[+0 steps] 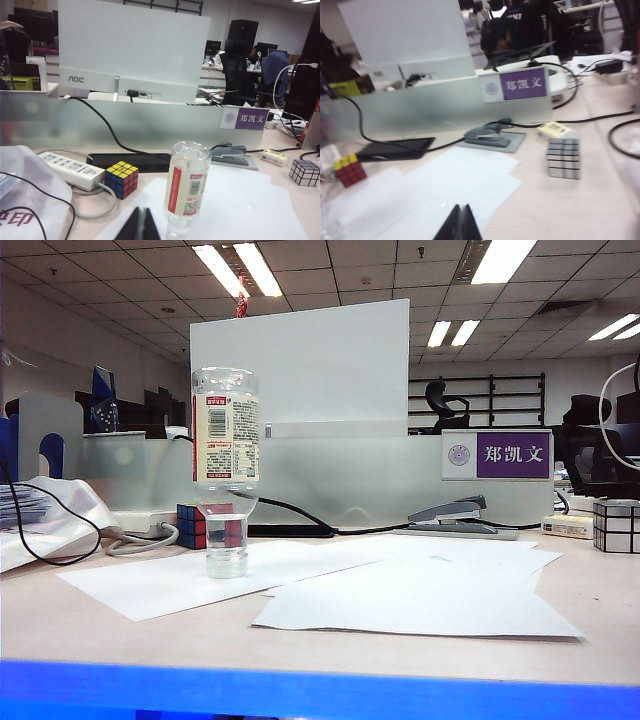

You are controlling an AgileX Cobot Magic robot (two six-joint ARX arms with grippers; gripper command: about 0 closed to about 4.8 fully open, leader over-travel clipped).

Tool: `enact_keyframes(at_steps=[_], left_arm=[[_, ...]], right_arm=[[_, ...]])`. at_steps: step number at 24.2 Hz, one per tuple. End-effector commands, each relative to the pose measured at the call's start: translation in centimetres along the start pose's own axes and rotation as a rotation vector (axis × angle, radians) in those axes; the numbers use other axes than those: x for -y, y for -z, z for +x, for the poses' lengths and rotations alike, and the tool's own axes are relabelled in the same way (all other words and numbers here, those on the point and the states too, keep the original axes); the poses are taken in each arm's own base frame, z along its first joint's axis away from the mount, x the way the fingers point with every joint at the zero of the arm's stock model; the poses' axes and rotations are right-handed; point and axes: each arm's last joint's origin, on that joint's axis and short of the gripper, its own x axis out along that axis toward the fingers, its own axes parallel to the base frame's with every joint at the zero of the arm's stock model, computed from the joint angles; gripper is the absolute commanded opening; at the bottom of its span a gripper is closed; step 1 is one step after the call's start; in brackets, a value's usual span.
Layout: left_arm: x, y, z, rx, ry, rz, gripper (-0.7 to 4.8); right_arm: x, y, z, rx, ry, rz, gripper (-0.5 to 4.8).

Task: Flip the plastic bottle upside down.

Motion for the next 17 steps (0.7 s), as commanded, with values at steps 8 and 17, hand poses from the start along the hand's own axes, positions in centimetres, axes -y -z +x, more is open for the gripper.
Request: enact_keyframes(at_steps=[8, 17], left_arm=[[-0.2, 0.4, 0.2, 0.011, -0.044, -0.004, -0.06], [-0.3, 1.1, 0.6, 0.008, -0.045, -0.055, -0.05]], right_arm=[[0.8, 1.7, 1.3, 0.027, -0.085, 0.063, -0.05], [1.2, 2.9, 1.9, 0.011, -0.128, 0.089, -0.05]])
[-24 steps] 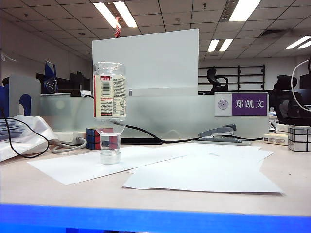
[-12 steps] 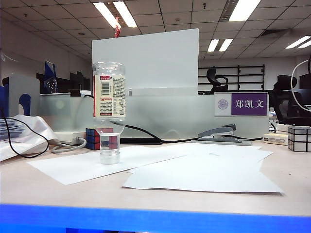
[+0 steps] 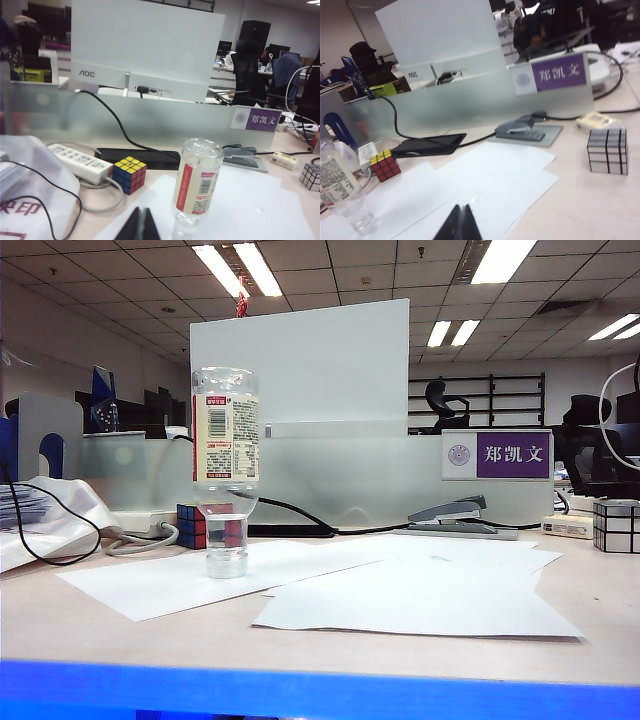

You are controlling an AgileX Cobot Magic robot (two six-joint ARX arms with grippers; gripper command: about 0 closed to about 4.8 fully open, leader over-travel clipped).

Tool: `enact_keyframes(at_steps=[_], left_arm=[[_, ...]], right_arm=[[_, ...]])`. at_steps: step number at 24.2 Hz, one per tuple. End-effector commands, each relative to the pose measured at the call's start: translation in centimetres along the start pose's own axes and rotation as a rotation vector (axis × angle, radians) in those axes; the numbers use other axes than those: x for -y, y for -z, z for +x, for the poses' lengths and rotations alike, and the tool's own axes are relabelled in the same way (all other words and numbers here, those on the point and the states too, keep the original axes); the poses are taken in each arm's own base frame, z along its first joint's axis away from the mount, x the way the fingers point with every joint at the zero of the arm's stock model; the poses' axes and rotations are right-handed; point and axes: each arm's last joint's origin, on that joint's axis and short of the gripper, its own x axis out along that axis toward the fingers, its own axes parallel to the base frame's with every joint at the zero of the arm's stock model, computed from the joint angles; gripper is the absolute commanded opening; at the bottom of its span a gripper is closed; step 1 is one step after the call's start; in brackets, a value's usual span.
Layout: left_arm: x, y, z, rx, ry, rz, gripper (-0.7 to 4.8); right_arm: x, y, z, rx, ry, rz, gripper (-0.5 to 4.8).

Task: Flip the plastic bottle upside down.

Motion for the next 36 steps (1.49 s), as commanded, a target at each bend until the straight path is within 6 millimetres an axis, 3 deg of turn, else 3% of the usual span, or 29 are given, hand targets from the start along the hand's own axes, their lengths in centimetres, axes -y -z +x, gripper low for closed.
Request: enact_keyframes(at_steps=[1, 9, 20, 36], left_arm=[[0.0, 0.2, 0.2, 0.012, -0.001, -0.029, -0.06], [-0.1, 0.6, 0.2, -0.012, -0.002, -0.039, -0.05], [-0.1, 1.0, 0.2, -0.052, -0.007, -0.040, -0.05], [-0.1, 0.9, 0.2, -0.051, -0.007, -0.040, -0.05]], right_arm=[[0.2, 0.3, 0.1, 0.007, -0.011, 0.006, -0.05], [0.9, 1.8, 0.5, -0.045, -0.023, -0.027, -0.05], [1.9, 4.6, 0.5, -0.226, 0.033, 0.103, -0.05], [1.9, 4.7, 0.5, -0.237, 0.032, 0.113, -0.05]])
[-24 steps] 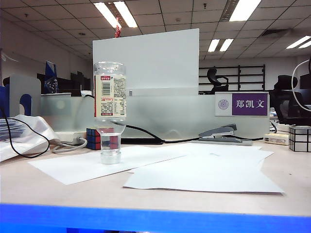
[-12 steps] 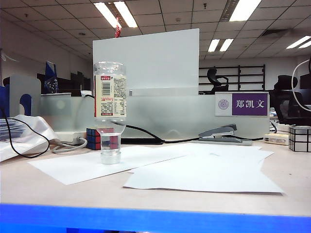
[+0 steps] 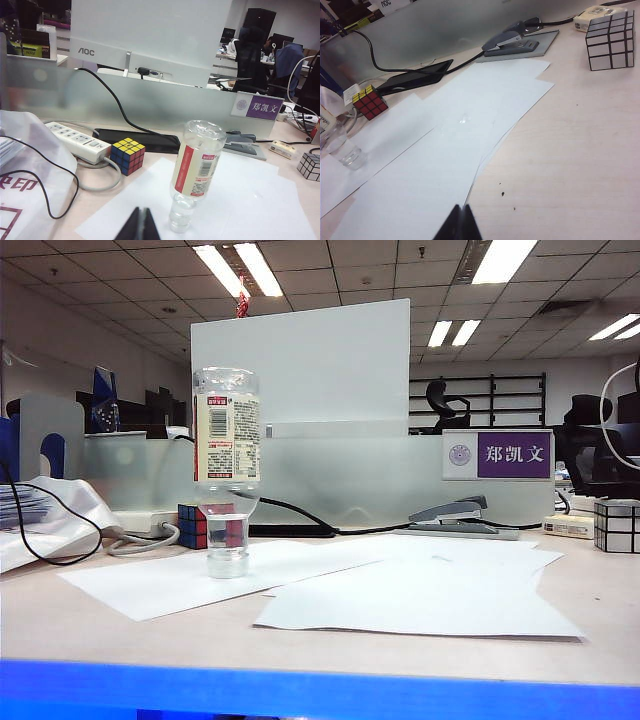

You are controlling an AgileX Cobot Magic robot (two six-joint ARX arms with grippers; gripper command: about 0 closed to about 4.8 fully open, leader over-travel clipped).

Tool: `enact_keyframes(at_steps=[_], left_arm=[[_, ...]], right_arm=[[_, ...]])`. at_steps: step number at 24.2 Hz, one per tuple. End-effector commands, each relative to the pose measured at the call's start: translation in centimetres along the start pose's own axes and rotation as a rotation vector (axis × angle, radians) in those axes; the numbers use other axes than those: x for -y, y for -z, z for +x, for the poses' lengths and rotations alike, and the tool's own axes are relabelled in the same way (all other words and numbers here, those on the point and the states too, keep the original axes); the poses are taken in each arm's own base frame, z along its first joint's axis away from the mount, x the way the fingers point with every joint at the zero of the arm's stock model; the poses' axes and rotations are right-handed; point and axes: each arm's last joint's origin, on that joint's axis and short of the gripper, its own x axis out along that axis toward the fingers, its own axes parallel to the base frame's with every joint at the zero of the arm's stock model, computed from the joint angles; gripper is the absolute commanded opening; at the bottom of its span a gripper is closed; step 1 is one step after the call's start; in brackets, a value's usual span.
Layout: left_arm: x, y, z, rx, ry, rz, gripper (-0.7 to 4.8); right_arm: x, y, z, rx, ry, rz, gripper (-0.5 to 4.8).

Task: Flip the plastic bottle upside down.

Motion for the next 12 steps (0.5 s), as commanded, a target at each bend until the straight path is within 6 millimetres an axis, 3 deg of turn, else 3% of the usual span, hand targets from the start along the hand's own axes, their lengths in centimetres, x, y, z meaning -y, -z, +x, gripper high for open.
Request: enact_keyframes(at_steps=[1, 12], left_arm=[[0.01, -0.08, 0.00, 0.006, 0.001, 0.001, -0.05], [-0.03, 0.20, 0.03, -0.008, 0.000, 0.072, -0.05]], right_arm=[[-0.14, -0.23, -0.06, 0.013, -0.010, -0.008, -0.05], [-0.14, -0.23, -0.06, 0.013, -0.010, -0.008, -0.05]])
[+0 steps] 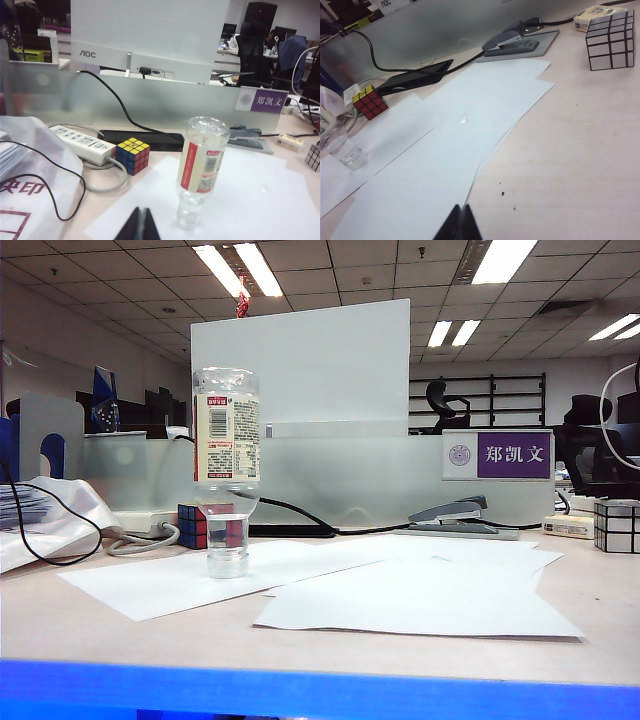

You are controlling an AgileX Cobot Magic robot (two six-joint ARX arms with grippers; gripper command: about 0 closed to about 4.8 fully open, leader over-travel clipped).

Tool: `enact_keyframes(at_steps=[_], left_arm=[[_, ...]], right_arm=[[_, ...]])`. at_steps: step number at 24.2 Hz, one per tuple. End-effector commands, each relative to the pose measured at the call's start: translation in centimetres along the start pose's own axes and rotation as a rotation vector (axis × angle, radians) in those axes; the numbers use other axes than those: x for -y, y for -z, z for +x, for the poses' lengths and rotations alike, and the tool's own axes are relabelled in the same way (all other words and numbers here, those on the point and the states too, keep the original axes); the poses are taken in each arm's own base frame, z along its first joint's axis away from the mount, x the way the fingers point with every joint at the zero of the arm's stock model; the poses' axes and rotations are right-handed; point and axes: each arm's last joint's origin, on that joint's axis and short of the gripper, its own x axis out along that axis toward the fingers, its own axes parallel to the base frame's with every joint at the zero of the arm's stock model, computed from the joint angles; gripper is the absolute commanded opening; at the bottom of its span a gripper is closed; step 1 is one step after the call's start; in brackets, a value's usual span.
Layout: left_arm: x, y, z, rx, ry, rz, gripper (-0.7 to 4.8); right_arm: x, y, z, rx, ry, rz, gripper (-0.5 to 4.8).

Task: Flip the plastic bottle upside down.

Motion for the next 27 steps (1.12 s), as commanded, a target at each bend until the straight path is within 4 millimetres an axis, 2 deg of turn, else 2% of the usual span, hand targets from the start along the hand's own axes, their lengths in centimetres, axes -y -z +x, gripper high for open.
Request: enact_keyframes(at_steps=[1, 10, 14, 21, 27], left_arm=[[0.0, 0.2, 0.1, 0.000, -0.003, 0.052, -0.05], [-0.7, 5.3, 1.9, -0.079, -0.041, 0.062, -0.05], [-1.1, 5.9, 2.3, -0.006, -0.084, 0.063, -0.05], [-2.4, 6.1, 2.2, 0.008, -0.221, 0.066, -0.05], [-3.1, 7.6, 2.4, 0.015, -0.274, -0.003, -0.05]], right_arm=[[-0.1, -0.2, -0.1, 0.013, -0.010, -0.008, -0.05], [-0.1, -0.2, -0.1, 0.013, -0.010, -0.008, -0.05], [-0.1, -0.2, -0.1, 0.014, -0.009, -0.008, -0.05], [-0.1, -0.2, -0.1, 0.014, -0.009, -0.008, -0.05], [-0.1, -0.2, -0.1, 0.014, -0.008, -0.008, -0.05]])
